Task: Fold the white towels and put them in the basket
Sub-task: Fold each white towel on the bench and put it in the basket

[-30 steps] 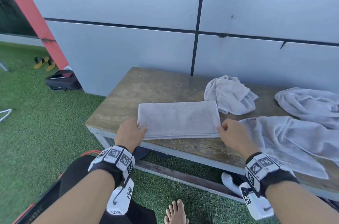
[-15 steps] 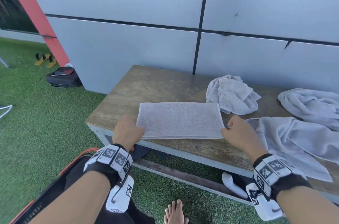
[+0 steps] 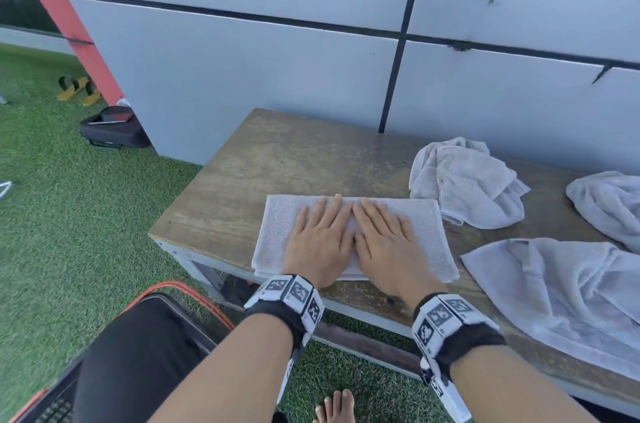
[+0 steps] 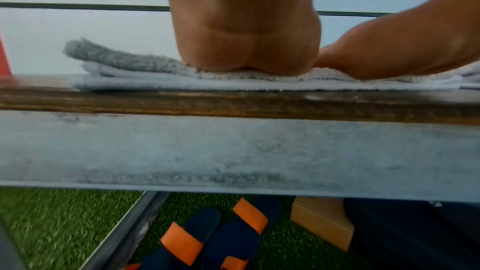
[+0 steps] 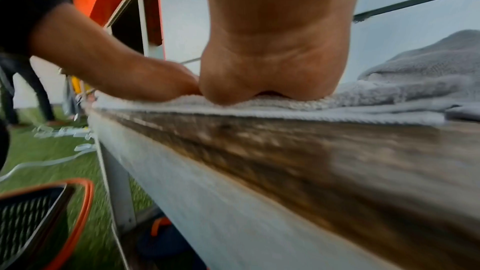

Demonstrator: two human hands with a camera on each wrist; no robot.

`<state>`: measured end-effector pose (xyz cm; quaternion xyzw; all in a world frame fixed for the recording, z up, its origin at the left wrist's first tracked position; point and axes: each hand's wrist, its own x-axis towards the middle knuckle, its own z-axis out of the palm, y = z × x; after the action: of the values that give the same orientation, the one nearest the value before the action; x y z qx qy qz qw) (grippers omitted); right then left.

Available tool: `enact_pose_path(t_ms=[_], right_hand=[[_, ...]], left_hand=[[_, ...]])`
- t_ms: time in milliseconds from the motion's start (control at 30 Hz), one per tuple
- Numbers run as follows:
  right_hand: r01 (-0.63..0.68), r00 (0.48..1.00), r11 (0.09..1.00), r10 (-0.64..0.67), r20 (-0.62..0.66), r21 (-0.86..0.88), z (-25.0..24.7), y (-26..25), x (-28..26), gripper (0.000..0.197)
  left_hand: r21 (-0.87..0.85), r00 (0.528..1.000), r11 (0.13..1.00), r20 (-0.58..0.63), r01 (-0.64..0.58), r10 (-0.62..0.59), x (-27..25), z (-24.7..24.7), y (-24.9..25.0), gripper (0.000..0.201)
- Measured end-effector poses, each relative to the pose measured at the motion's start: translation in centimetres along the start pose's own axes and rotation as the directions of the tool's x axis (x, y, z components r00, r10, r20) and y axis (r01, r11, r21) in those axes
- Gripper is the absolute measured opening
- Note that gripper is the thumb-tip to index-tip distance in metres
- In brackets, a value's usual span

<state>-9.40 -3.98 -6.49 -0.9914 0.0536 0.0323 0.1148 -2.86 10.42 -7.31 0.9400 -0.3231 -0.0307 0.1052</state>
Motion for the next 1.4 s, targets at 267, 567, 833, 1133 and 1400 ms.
enact_pose_path(t_ms=[267,567,833,1133,1400], right_hand=[[0.009,0.998,1.0,-0.01,-0.056,-0.021,0.1,0.6,-0.2,0.058],[-0.088,0.995,0.996,0.087,-0.04,-0.015,-0.3,1.8,-0.5,0.069],[-0.163,0.986,0.985,0.161,-0.038,-0.059,-0.8,3.1,-1.4,0.074],[-0.277,0.959,0.961,0.277,-0.063,-0.001,-0.5,3.6,-1.7,0.094],[-0.309,0.948,0.951,0.309,-0.071,0.019,-0.3,4.0,-1.5,0.099]], left_hand=[[-0.003,0.999,1.0,-0.035,0.023,-0.023,-0.1,0.0,-0.4,0.058],[-0.022,0.996,0.997,-0.044,0.075,-0.076,-0.2,0.1,-1.6,0.061],[-0.036,0.989,0.99,-0.055,0.136,-0.138,-0.6,-0.1,-2.9,0.061],[-0.048,0.988,0.987,-0.038,0.151,-0.152,-1.0,-0.4,-3.9,0.061],[-0.026,0.987,0.988,-0.045,0.154,-0.155,-1.1,-0.5,-3.8,0.062]])
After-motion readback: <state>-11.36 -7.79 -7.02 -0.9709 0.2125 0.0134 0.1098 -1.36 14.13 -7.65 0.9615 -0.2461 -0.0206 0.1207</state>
